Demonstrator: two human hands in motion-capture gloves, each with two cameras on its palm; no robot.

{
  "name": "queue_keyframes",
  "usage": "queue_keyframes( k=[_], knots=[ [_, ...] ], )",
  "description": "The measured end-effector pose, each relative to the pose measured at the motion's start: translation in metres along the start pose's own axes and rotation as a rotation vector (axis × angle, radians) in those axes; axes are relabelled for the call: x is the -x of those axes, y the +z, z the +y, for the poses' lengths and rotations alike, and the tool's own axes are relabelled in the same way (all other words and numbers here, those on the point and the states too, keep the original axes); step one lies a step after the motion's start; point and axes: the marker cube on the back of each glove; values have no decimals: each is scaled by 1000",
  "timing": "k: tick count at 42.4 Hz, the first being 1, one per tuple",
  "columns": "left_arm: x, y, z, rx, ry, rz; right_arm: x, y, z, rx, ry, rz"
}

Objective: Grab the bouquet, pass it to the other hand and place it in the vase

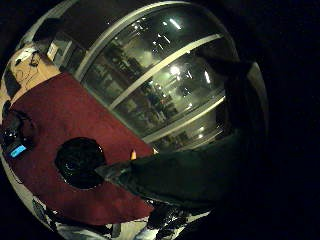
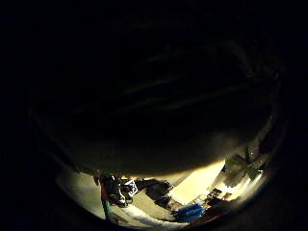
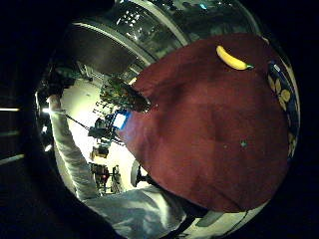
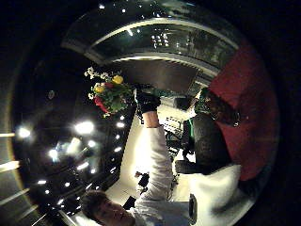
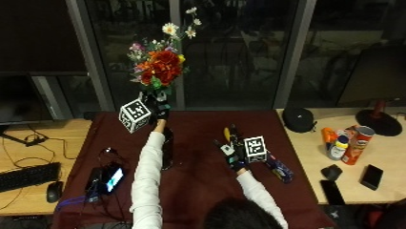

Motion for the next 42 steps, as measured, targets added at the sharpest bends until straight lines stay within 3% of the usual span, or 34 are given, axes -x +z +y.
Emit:
queue_keyframes(
  k=[6, 24, 28, 32, 34, 42],
  knots=[
    [16, 0, 0, 4, -25, -20, 8, 0, 10, -8, 218, 4],
    [98, -1, 1, 44, -102, -68, -16, 13, 1, 7, 154, -9],
    [136, -6, 16, 197, -196, -103, -29, 15, -2, 11, 36, 14],
    [185, -20, 45, 499, -337, -144, -33, 16, 12, 29, 225, 19],
    [204, -27, 54, 583, -370, -145, -35, 17, 17, 38, 262, 28],
    [228, -48, 66, 599, -318, -140, -58, 18, 21, 61, 325, 35]
  ],
)
